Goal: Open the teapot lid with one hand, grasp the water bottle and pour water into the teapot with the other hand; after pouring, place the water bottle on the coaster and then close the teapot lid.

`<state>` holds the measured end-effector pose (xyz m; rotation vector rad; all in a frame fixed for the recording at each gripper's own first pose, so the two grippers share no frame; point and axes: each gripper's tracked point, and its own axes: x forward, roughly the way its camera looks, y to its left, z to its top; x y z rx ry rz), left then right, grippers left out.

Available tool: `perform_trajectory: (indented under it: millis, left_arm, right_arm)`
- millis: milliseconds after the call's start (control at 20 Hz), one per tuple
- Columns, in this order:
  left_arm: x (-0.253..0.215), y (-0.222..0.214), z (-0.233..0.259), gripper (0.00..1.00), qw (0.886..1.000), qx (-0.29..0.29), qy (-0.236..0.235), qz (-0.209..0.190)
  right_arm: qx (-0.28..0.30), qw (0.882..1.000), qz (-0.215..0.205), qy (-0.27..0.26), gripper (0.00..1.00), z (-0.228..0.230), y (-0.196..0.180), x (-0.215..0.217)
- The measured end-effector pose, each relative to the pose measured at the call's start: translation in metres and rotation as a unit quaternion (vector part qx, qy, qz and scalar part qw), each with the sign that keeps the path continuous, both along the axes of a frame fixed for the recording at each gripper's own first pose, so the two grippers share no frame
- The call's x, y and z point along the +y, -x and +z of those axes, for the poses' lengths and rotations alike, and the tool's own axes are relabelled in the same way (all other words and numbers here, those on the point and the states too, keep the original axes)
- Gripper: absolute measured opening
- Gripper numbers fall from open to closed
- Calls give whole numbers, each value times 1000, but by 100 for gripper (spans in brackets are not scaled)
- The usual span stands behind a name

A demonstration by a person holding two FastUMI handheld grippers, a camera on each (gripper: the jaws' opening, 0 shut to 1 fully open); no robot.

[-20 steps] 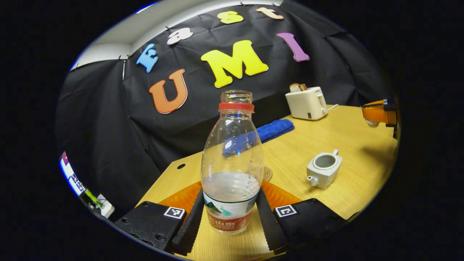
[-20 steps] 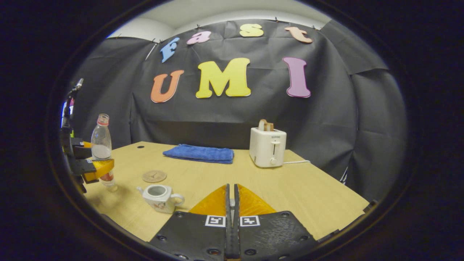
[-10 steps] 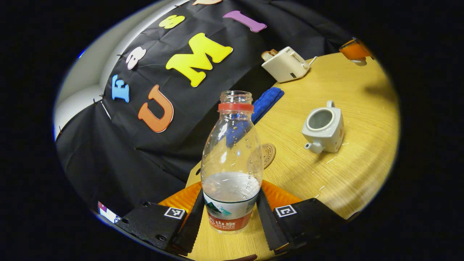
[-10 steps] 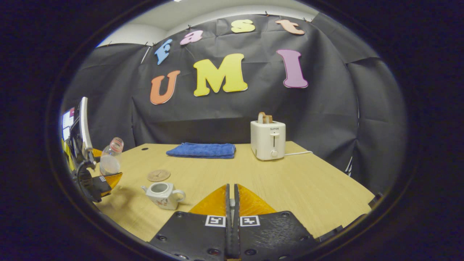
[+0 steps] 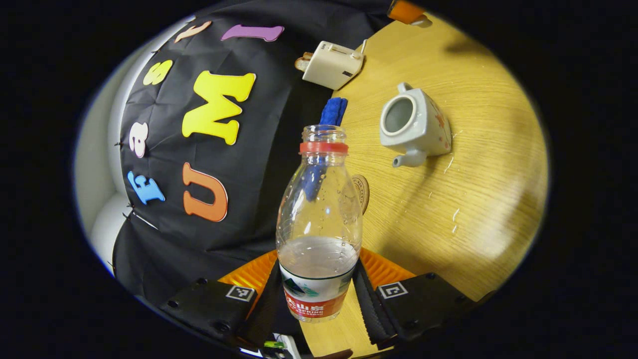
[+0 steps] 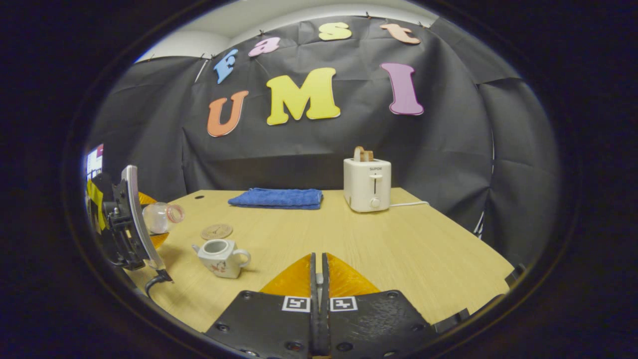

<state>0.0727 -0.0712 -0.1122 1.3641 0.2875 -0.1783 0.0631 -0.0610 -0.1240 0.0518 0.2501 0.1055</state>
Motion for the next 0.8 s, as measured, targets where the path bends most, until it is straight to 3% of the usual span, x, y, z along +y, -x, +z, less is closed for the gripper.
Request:
perform_trajectory:
  millis: [250,500,800]
  left_arm:
    - [-15,-5,13,75,996,6,-84,-22]
    - [-20,-7,6,75,989,34,-143,-18]
    - [-28,-4,10,75,973,49,-223,-21]
  right_arm:
    - [3,1000,2,2,0,-4,1,-2]
    - [3,1000,-2,-7,0,-7,3,-9]
    - [-4,1000,-1,-8,0,-5,6,-16]
